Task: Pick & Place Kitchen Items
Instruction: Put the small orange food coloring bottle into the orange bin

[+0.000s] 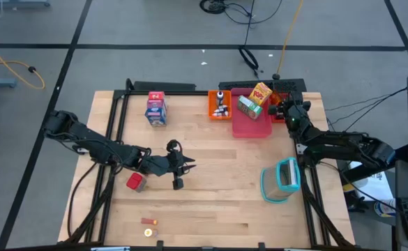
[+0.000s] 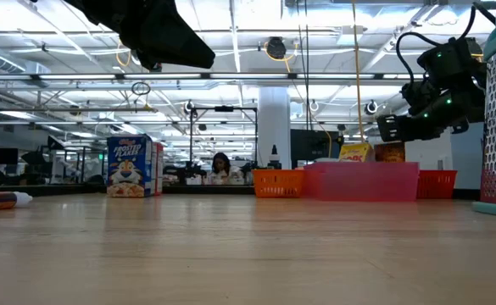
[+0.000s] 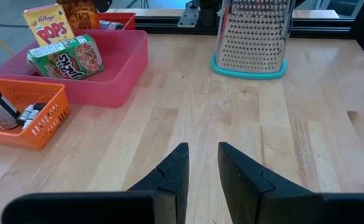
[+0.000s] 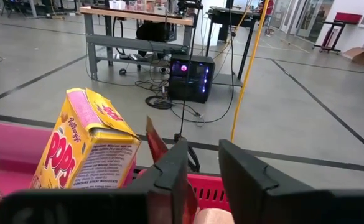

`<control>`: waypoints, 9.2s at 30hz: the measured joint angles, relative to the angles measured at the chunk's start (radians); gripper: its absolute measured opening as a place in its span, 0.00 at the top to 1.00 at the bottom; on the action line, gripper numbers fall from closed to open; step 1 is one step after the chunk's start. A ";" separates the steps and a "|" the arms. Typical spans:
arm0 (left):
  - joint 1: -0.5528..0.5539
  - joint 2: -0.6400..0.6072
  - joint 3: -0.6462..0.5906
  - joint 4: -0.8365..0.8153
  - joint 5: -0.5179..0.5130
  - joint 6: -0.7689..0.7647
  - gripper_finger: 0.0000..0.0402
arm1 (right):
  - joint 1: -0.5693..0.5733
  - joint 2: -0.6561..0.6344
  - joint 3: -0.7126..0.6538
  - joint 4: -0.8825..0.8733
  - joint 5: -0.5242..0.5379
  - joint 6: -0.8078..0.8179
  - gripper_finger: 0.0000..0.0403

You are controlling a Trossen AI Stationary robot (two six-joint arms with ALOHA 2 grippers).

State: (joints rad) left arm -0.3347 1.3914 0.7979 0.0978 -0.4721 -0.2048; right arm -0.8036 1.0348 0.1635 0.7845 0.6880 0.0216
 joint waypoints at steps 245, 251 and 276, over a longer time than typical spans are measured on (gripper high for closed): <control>0.185 -0.067 -0.121 0.210 0.156 0.018 0.86 | 0.661 -0.004 0.000 0.192 -0.819 0.046 0.58; 0.208 -0.067 -0.121 0.210 0.158 0.020 0.85 | 0.661 -0.004 0.005 0.247 -0.822 0.068 0.58; 0.211 -0.067 -0.121 0.235 0.168 0.065 0.84 | 0.682 0.391 0.388 0.236 -0.954 0.042 0.58</control>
State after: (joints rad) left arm -0.1238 1.3247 0.6765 0.3324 -0.3042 -0.1402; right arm -0.1217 1.4253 0.5512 1.0206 -0.2660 0.0640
